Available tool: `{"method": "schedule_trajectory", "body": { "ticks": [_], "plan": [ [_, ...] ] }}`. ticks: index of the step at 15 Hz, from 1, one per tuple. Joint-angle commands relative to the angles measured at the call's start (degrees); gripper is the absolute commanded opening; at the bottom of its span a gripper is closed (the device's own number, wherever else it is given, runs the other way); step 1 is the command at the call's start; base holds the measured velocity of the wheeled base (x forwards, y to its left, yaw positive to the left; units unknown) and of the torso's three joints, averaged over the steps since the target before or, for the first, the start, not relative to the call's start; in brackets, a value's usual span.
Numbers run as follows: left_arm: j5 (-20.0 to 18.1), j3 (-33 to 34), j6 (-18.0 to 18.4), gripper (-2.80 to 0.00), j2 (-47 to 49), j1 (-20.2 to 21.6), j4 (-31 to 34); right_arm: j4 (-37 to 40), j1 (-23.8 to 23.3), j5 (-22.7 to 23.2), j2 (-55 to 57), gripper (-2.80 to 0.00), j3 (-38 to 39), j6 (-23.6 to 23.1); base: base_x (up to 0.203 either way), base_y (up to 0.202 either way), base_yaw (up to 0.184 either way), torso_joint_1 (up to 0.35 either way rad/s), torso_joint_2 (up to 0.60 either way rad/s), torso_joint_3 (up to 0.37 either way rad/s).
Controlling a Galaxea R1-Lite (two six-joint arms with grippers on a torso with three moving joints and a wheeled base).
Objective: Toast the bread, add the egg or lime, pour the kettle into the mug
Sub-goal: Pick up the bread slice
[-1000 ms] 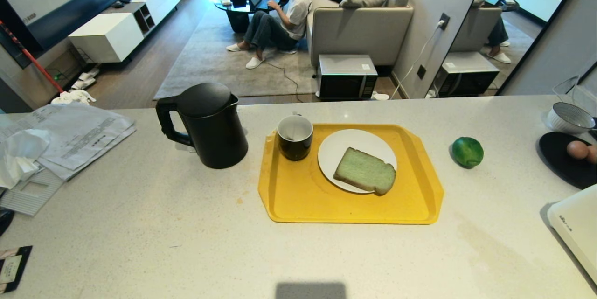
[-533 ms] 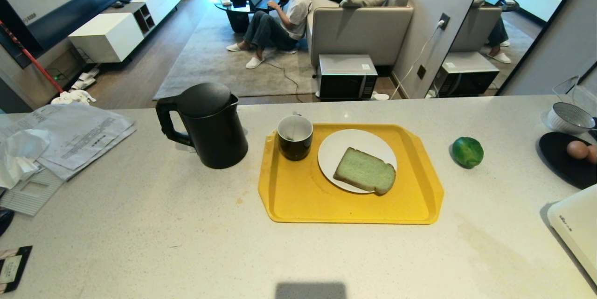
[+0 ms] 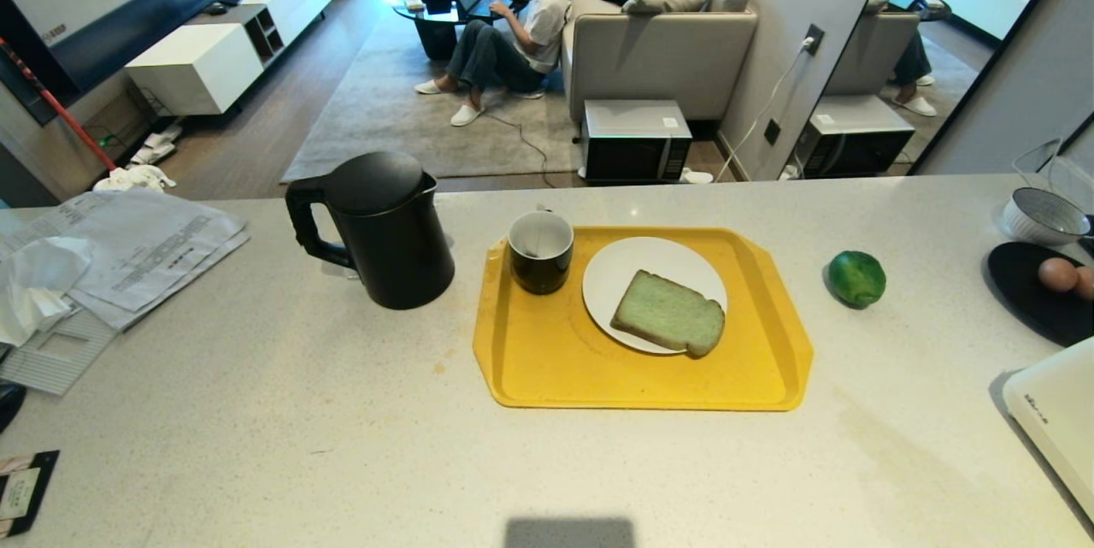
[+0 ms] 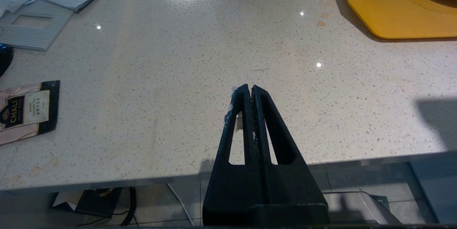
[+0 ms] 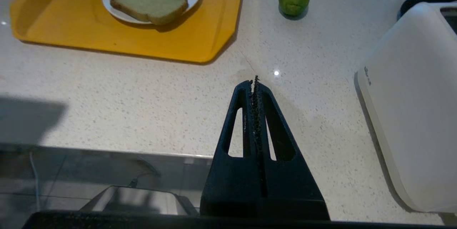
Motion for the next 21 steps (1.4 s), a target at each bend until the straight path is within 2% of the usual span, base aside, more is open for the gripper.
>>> {"method": "schedule_trajectory", "body": {
  "ticks": [1, 6, 8, 9, 11, 14, 16, 19, 20, 21],
  "plan": [
    [0.0, 0.0, 0.03, -2.8, -0.04, 0.0, 0.02, 0.11, 0.04, 2.11, 13.9, -2.8, -7.89, 2.91, 0.0, 0.0, 0.0, 0.0, 0.0, 0.0],
    [0.0, 0.0, 0.03, -2.8, -0.04, 0.0, 0.02, 1.12, 0.04, 6.7, 45.45, -2.8, -30.14, 11.79, 0.0, 0.0, 0.0, 0.0, 0.0, 0.0],
    [0.0, 0.0, 0.03, -2.8, -0.04, 0.0, 0.02, 6.1, 0.03, 9.48, 55.08, -2.8, -40.77, 14.9, 0.0, 0.0, 0.0, 0.0, 0.0, 0.0],
    [0.0, 0.0, 0.03, -2.8, -0.04, 0.08, 0.02, 10.83, -0.05, 12.56, 58.29, -2.8, -44.68, 16.51, 0.0, 0.0, 0.0, 0.0, 0.0, 0.0],
    [0.0, 0.0, 0.03, -2.8, -0.04, 0.0, 0.02, 19.27, -1.47, 21.0, 61.03, -2.8, -47.33, 18.53, 0.0, 0.0, 0.0, 0.0, 0.0, 0.0],
    [0.0, 0.0, 0.03, -2.8, -0.04, 0.0, 0.02, 21.96, -5.21, 28.64, 64.2, -2.8, -47.73, 26.45, 0.0, 0.0, 0.0, 0.0, 0.0, 0.0],
    [0.0, 0.0, 0.03, -2.8, -0.04, 0.0, 0.02, 22.81, -7.34, 31.23, 65.36, -2.8, -46.53, 27.65, 0.0, 0.0, 0.0, 0.0, 0.0, 0.0],
    [0.0, 0.0, 0.03, -2.8, -0.04, 0.0, 0.02, 22.61, -7.43, 31.78, 68.27, -2.8, -46.3, 28.21, 0.0, 0.0, 0.0, 0.0, 0.0, 0.0],
    [0.0, 0.0, 0.03, -2.8, -0.04, 0.0, 0.02, 22.34, -7.43, 32.94, 69.95, 0.0, -46.68, 28.19, 0.0, 0.0, 0.0, 0.0, 0.0, 0.0],
    [0.0, 0.0, 0.03, -2.8, -0.04, 0.0, 0.02, 22.03, -7.39, 34.1, 71.8, 0.0, -47.25, 28.03, 0.0, 0.0, 0.0, 0.0, 0.0, 0.0]
  ]
}}
